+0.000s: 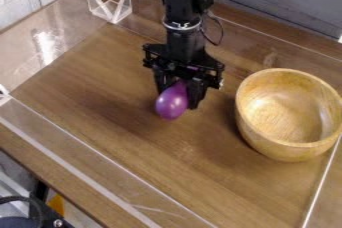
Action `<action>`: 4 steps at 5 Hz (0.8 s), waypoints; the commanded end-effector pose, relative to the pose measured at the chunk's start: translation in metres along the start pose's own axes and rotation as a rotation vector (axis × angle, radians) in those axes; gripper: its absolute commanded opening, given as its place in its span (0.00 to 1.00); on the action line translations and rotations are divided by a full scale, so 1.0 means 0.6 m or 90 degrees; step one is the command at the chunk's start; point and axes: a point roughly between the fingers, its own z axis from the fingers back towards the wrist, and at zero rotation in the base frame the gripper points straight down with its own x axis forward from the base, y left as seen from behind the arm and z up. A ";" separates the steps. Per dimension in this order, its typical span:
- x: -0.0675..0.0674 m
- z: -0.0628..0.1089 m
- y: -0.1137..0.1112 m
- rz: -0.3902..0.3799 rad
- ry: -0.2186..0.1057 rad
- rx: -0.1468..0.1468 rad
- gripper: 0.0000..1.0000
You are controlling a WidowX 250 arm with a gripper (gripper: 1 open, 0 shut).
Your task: Remove the purple eggplant from inside the brown bowl and put it on the table
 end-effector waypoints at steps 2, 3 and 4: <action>0.023 0.023 0.004 0.000 -0.036 -0.005 0.00; 0.023 0.025 0.004 -0.001 -0.036 -0.005 0.00; 0.023 0.027 0.002 -0.006 -0.035 -0.004 0.00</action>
